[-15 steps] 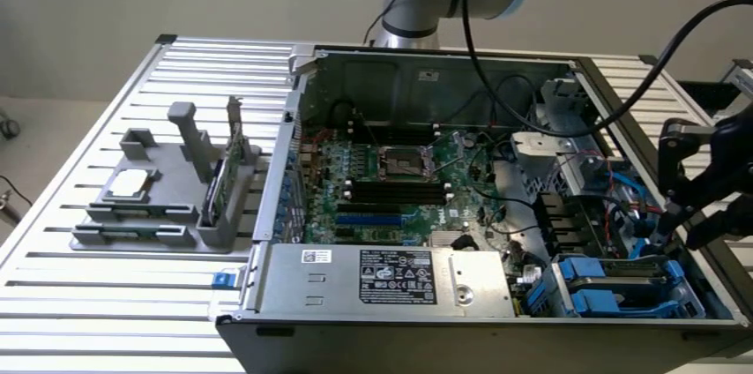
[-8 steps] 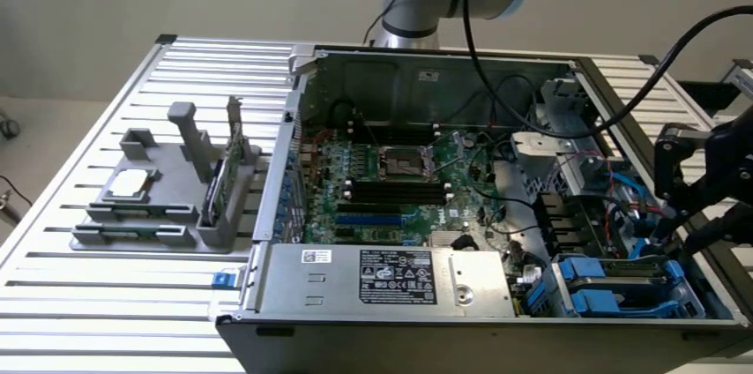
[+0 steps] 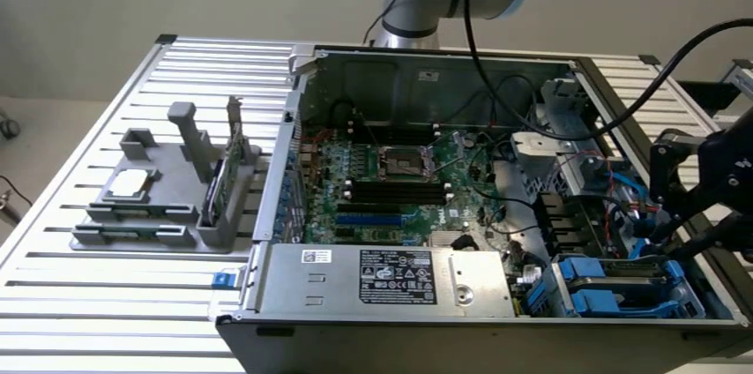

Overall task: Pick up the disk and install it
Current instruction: 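Insert the first disk wire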

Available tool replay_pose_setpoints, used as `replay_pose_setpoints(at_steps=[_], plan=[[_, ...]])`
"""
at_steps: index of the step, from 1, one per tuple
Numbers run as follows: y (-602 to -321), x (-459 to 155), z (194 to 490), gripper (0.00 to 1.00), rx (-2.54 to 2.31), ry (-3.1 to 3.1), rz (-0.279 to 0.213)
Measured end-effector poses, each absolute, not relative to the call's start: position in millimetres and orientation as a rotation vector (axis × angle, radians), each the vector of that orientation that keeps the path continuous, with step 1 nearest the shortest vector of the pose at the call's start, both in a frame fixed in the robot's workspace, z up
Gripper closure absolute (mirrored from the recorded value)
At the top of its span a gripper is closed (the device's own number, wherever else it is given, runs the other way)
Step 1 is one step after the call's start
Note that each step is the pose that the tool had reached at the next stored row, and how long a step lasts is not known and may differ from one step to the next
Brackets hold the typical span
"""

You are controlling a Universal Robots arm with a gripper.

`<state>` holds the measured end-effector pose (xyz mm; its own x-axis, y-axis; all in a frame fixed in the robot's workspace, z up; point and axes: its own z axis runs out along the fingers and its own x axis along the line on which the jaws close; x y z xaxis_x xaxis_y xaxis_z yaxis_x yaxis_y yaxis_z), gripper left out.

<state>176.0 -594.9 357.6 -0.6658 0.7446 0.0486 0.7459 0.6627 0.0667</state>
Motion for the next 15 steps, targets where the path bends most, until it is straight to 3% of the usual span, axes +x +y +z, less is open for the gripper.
replay_pose_setpoints(at_steps=[15], plan=[[-590.4, 175.8, 355.5, 0.69, -1.369, -2.809, -0.127]])
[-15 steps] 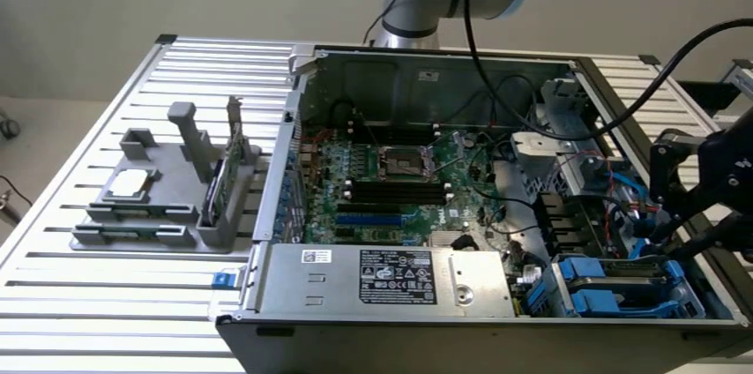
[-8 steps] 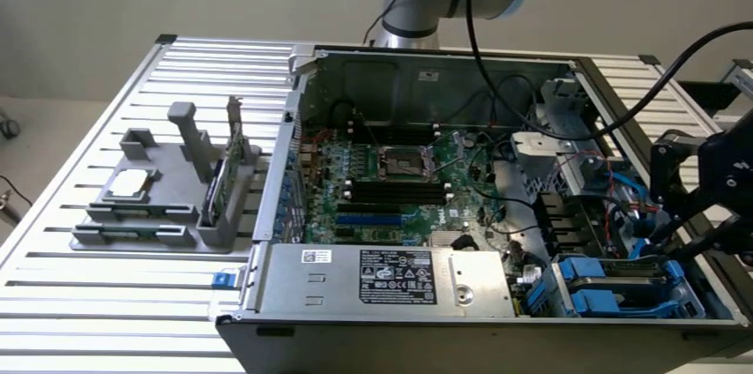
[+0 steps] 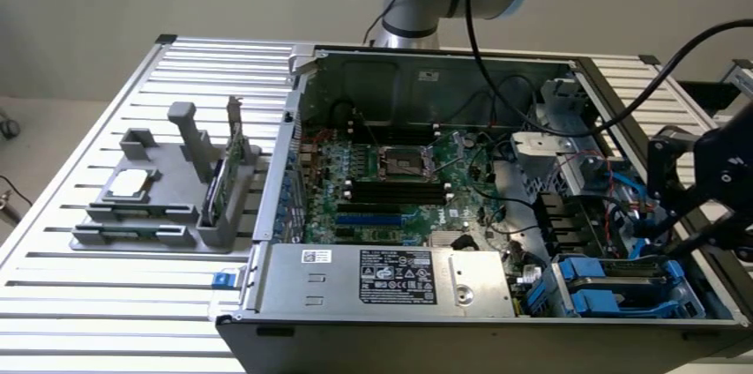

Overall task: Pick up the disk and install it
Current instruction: 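Insert the first disk wire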

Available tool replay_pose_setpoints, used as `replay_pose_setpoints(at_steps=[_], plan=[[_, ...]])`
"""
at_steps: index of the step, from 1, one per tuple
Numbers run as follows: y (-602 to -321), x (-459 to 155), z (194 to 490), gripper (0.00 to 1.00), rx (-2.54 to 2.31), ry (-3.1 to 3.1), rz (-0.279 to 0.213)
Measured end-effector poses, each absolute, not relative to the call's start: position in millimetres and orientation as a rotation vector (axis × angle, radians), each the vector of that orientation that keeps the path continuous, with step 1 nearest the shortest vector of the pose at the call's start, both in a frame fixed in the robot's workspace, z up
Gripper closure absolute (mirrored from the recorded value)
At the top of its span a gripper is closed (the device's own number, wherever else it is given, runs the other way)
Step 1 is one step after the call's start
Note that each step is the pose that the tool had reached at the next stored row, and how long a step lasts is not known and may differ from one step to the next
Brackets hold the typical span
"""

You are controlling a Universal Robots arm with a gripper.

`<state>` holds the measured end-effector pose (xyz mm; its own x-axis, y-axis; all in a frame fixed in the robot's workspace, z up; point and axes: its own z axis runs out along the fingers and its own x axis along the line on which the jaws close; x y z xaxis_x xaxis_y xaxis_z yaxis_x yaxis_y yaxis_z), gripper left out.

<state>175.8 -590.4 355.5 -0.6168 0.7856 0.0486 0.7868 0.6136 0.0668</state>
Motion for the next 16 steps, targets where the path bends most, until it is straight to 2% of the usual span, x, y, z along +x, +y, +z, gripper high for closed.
replay_pose_setpoints(at_steps=[7, 9, 10, 13, 15, 16], plan=[[-588.5, 175.4, 355.6, 0.67, -1.373, -2.807, -0.127], [-588.0, 175.4, 355.5, 0.56, -1.375, -2.806, -0.127], [-587.6, 175.3, 355.6, 0.56, -1.376, -2.805, -0.127], [-586.8, 175.1, 355.6, 0.38, -1.380, -2.804, -0.127], [-586.5, 174.9, 355.6, 0.38, -1.382, -2.803, -0.126], [-586.5, 174.7, 355.6, 0.32, -1.384, -2.803, -0.126]])
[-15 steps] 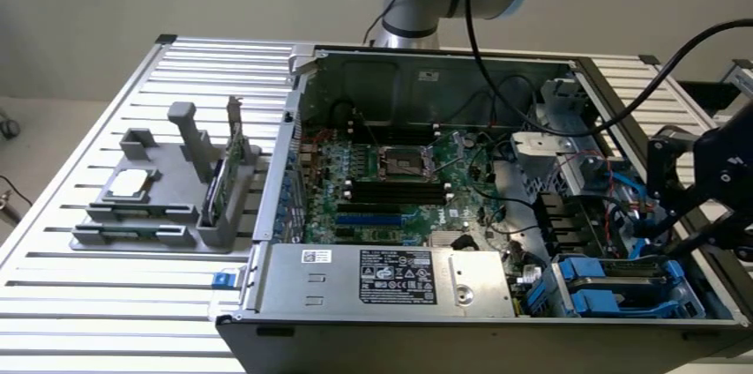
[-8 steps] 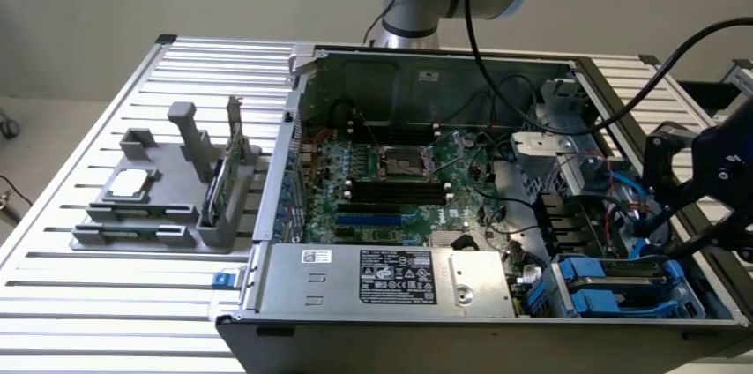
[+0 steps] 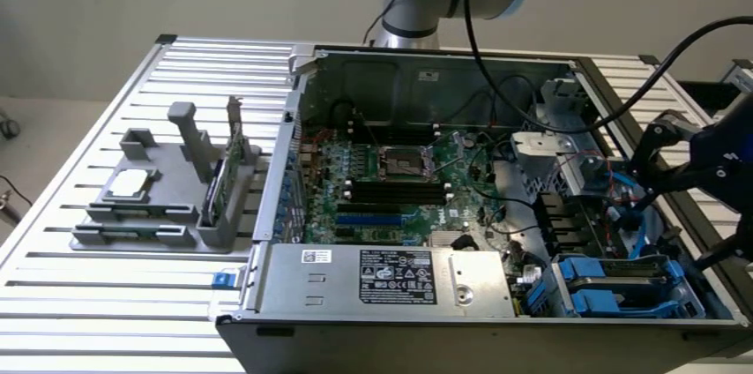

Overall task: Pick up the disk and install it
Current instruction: 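Insert the first disk wire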

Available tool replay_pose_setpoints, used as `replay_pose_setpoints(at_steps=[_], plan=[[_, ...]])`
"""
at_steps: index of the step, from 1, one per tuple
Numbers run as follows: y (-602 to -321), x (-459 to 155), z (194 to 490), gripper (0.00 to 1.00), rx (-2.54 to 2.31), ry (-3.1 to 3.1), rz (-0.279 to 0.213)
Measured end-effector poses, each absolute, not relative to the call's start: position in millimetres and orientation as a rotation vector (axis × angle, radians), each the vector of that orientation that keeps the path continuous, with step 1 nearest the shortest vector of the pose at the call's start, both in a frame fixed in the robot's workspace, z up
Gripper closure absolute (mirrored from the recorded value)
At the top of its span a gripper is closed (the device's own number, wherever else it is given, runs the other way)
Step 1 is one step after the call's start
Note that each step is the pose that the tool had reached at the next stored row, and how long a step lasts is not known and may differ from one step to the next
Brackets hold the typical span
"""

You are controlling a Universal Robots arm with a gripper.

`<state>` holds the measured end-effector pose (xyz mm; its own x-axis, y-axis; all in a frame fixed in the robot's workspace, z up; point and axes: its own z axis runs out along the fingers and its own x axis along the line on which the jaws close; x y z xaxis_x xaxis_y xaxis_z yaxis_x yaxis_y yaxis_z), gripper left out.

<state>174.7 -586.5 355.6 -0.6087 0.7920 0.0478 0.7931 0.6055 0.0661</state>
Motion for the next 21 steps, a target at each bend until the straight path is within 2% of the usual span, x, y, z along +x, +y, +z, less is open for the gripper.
replay_pose_setpoints(at_steps=[13, 21], plan=[[-588.5, 172.9, 354.5, 0.32, -1.407, -2.795, -0.119], [-595.6, 172.6, 354.0, 0.32, -1.426, -2.795, -0.094]])
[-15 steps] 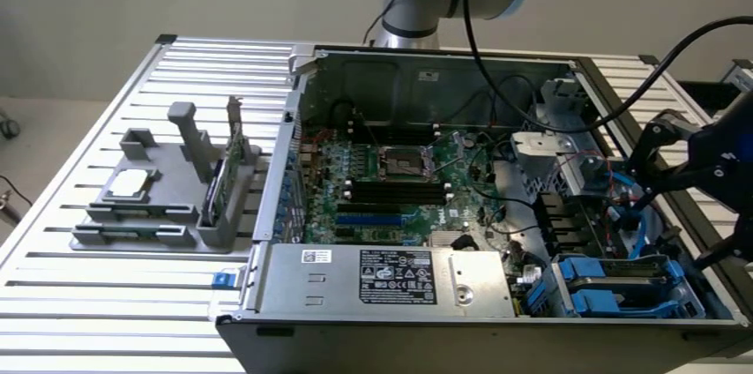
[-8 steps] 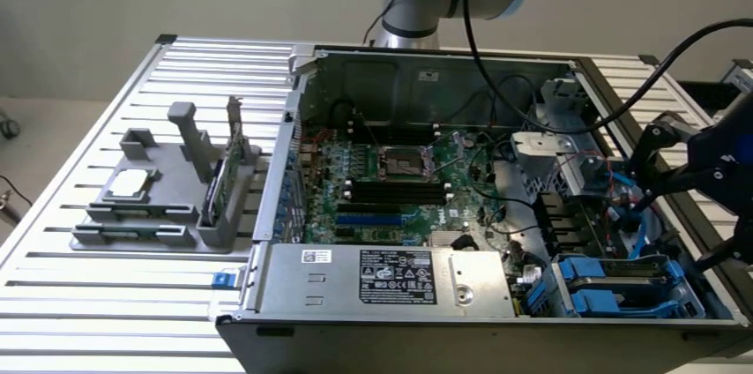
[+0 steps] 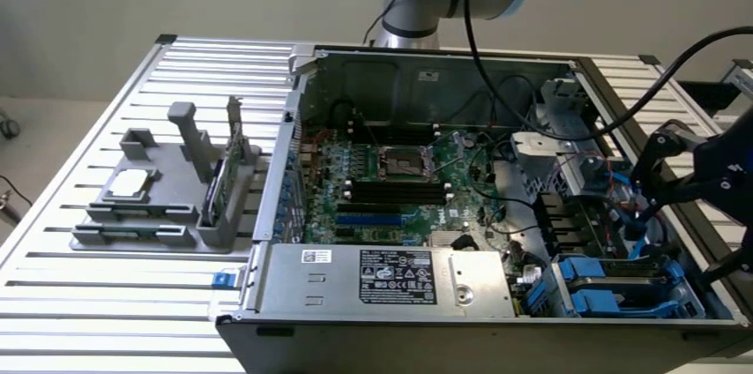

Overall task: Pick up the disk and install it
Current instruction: 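Insert the first disk wire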

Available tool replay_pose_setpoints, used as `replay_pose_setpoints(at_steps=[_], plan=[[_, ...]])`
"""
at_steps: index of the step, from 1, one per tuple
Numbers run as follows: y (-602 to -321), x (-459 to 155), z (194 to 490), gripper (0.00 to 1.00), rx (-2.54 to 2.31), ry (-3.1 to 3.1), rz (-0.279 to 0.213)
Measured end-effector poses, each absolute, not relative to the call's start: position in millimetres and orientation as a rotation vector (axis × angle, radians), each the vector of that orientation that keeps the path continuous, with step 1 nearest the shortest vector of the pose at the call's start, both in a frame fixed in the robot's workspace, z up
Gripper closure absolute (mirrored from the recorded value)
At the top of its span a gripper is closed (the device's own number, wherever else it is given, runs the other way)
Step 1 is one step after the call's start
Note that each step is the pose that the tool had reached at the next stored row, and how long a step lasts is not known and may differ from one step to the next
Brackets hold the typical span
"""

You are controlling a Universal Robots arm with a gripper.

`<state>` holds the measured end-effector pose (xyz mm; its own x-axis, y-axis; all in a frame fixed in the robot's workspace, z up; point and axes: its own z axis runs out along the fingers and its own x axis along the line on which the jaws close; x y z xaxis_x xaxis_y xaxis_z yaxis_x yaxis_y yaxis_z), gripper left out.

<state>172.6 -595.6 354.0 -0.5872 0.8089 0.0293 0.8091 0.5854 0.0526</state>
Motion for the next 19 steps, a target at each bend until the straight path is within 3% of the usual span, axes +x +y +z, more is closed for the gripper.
replay_pose_setpoints(at_steps=[14, 19], plan=[[-601.4, 167.8, 347.0, 0.32, -1.468, -2.779, -0.084], [-601.3, 167.2, 346.9, 0.47, -1.484, -2.771, -0.083]])
